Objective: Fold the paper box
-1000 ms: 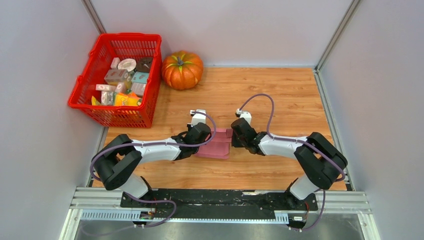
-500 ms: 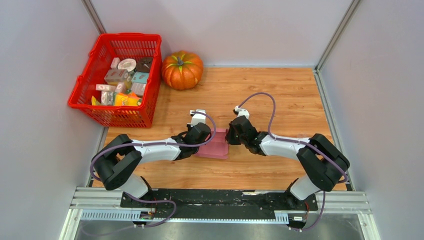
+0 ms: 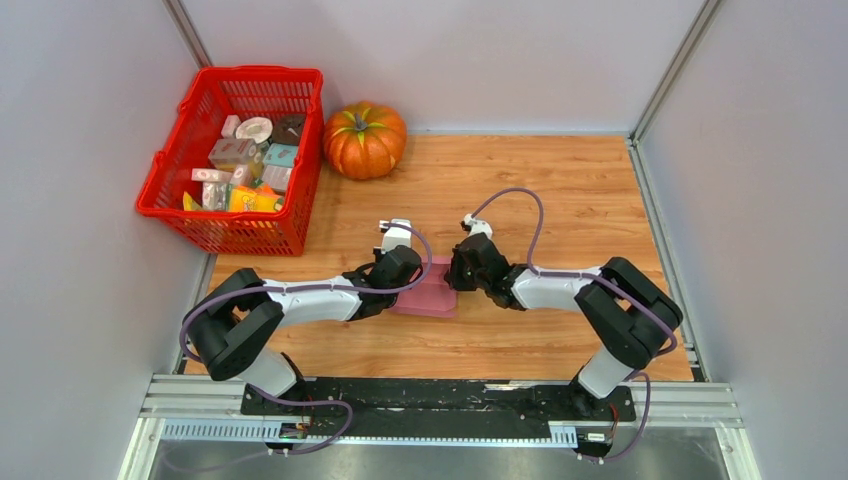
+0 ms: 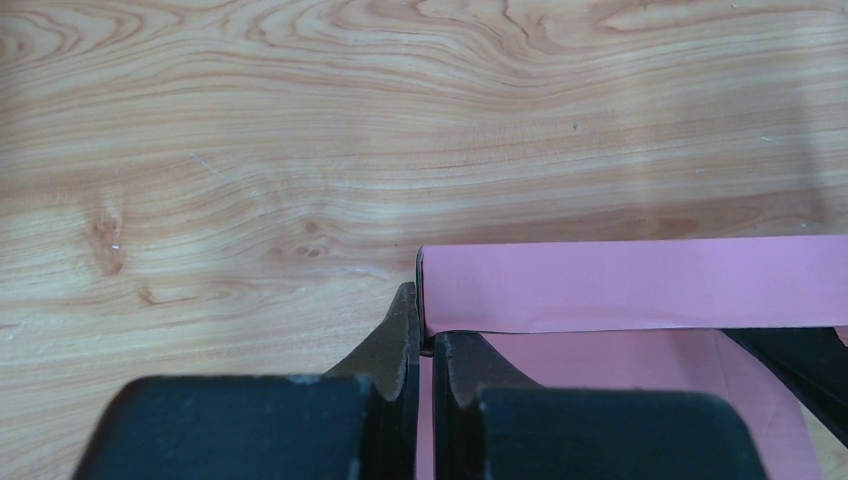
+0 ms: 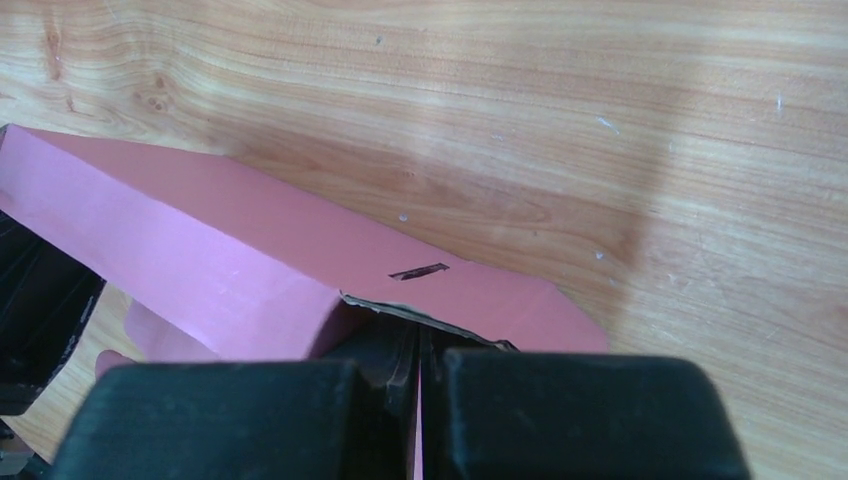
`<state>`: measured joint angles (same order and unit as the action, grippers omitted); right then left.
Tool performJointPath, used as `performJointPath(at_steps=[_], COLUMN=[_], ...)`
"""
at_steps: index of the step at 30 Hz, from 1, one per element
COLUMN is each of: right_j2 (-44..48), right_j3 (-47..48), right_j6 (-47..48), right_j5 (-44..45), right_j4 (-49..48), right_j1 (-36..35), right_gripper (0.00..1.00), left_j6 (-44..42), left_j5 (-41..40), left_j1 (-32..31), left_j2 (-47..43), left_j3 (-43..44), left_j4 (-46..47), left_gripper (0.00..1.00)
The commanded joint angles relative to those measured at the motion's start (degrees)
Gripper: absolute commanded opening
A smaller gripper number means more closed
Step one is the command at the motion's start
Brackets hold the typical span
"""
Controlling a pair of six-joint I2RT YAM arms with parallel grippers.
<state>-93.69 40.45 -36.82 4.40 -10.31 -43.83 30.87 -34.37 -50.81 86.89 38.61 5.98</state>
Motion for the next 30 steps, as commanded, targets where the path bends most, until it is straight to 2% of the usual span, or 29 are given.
performJointPath(at_steps=[1, 4, 7, 9, 11, 12, 15, 20, 24, 26, 30], right_j2=[5.3, 11.8, 18.1, 21.2, 22.1, 21.5, 19.0, 13.4, 10.5, 10.9, 11.5], right_j3=[1.2, 1.9, -0.6, -2.6, -3.1, -2.7, -0.7, 1.6, 2.4, 2.4, 2.6], right_j6=[1.4, 4.2, 7.3, 8.9, 11.5, 12.2, 14.1, 16.2, 16.6, 16.9, 17.1], right_j5=[0.1, 0.4, -4.0, -8.9, -9.2, -9.2, -9.8, -14.7, -14.1, -12.3, -11.5], right_j4=[7.0, 18.2, 22.5, 23.1, 22.3, 22.3, 20.1, 13.9, 11.8, 11.5, 11.7], right_j1=[0.0, 1.5, 5.1, 6.6, 7.6, 7.8, 8.5, 8.5, 8.0, 7.1, 6.3], right_gripper=[0.03, 0.12, 0.24, 0.3, 0.36, 0.44, 0.5, 0.46, 0.31, 0.28, 0.16], left_j6=[1.3, 1.3, 1.3, 1.3, 1.3, 1.3, 1.1, 1.3, 1.3, 1.2, 1.2], left_j5=[0.5, 0.4, 0.4, 0.4, 0.5, 0.5, 0.4, 0.4, 0.4, 0.4, 0.6], left_j1=[-0.1, -0.1, -0.1, -0.1, -0.1, -0.1, -0.1, -0.2, -0.1, -0.1, -0.1], left_j2=[-0.6, -0.8, -1.2, -1.5, -1.6, -1.6, -1.6, -1.8, -1.7, -1.6, -1.4], left_j3=[-0.9, -1.0, -1.3, -1.4, -1.4, -1.4, -1.3, -1.8, -1.7, -1.7, -1.8], left_j4=[-0.6, -0.9, -0.7, -0.7, -0.6, -0.5, -0.6, -0.6, -0.3, -0.2, 0.2], left_gripper=[0.0, 0.0, 0.0, 0.0, 0.0, 0.0, 0.0, 0.0, 0.0, 0.0, 0.0])
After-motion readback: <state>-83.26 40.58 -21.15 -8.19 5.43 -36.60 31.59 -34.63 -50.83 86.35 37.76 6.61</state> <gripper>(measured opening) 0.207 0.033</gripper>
